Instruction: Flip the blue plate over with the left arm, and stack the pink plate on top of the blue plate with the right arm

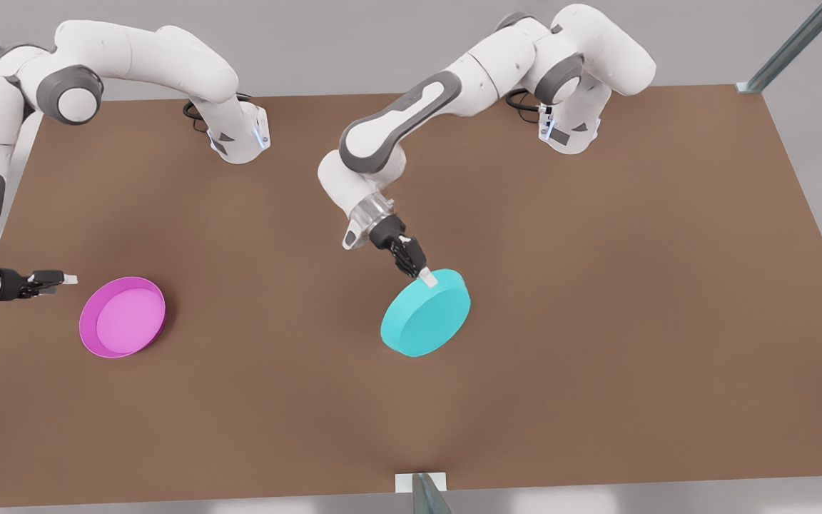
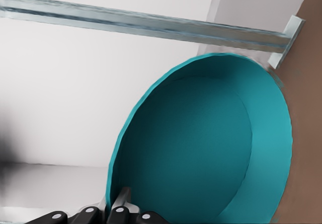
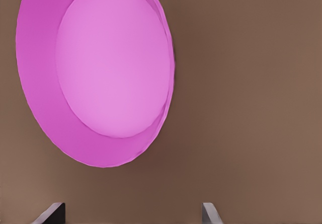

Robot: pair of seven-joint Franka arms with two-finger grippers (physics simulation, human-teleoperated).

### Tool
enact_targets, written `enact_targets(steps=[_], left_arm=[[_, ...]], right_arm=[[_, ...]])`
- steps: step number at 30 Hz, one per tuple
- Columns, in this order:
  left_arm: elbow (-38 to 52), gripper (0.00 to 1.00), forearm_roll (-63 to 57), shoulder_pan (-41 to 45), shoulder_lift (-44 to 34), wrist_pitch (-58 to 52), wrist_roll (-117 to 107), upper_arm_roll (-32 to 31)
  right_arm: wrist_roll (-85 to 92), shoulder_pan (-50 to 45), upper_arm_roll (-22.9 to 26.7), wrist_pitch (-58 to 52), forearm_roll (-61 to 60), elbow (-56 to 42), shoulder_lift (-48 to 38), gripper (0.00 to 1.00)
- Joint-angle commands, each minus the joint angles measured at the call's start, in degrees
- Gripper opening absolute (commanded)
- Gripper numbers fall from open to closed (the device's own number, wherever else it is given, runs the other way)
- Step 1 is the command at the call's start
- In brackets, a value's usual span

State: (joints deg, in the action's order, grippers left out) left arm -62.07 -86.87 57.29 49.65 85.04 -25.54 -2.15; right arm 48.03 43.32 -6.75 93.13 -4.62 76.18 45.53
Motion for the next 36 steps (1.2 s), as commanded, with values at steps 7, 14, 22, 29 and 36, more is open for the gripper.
enact_targets(steps=[7,14,22,29,36], left_arm=[[0.4,0.21,-20.7,4.3,7.4,-6.4,6.5,0.2],[0.5,0.21,-25.4,7.4,18.7,-5.4,9.3,1.5],[0.2,0.65,-25.4,7.8,20.7,-2.1,14.1,0.7],[-2.6,1.0,-20.1,9.8,20.5,-2.2,21.1,0.5],[-2.4,1.0,0.5,12.4,17.8,-2.9,20.6,-11.3]], right_arm=[[-1.4,-0.2,-1.0,3.1,0.2,1.3,1.9,1.0],[-16.6,-1.7,-1.2,4.7,0.1,1.7,2.5,1.0],[-17.5,-2.0,-2.1,6.0,0.1,1.3,4.3,1.0],[-16.9,-2.1,-2.2,7.3,0.4,1.6,4.6,0.68],[-15.9,-2.1,-2.6,7.5,0.8,2.1,3.6,0.49]])
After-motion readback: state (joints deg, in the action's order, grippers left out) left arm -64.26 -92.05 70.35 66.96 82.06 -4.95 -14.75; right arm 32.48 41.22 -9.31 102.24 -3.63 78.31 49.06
